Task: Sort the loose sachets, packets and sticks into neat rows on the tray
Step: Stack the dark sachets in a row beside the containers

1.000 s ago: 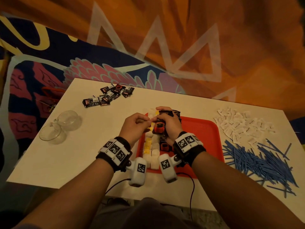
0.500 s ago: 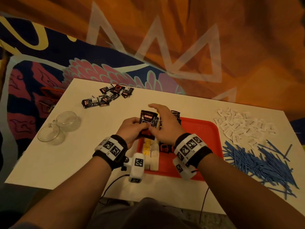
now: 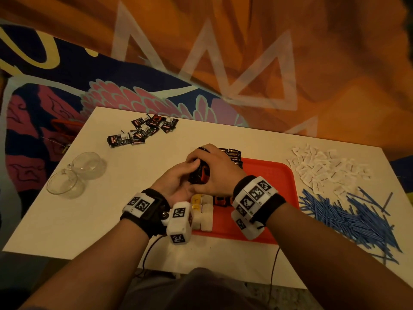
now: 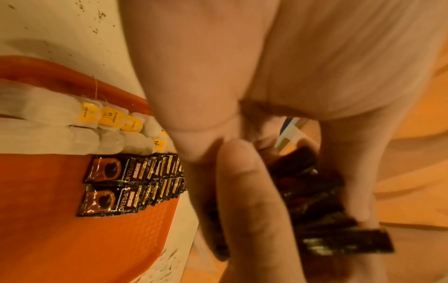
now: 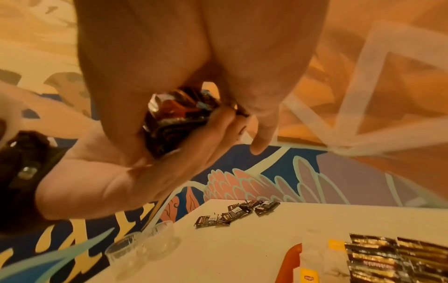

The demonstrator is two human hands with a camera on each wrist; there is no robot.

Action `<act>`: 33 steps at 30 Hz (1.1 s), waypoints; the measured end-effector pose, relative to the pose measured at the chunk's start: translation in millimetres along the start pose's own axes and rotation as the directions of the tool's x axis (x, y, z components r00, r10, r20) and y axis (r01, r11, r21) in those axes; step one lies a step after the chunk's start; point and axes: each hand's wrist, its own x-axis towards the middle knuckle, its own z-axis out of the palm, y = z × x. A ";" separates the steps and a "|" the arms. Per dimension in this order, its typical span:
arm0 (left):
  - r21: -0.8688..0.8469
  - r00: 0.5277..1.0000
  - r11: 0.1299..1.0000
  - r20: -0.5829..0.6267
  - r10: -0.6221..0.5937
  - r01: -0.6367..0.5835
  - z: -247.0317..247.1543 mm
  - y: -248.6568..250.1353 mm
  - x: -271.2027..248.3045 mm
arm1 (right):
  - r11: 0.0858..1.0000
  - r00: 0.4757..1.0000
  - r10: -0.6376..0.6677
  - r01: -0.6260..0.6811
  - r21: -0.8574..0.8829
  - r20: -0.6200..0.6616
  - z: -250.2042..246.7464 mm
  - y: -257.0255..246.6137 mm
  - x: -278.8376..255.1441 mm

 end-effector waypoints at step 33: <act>0.607 0.850 0.776 -0.306 0.429 -0.172 11.1 -14.2 31.6 | 0.562 0.766 0.639 -0.410 0.718 -0.063 14.2 32.4 -29.2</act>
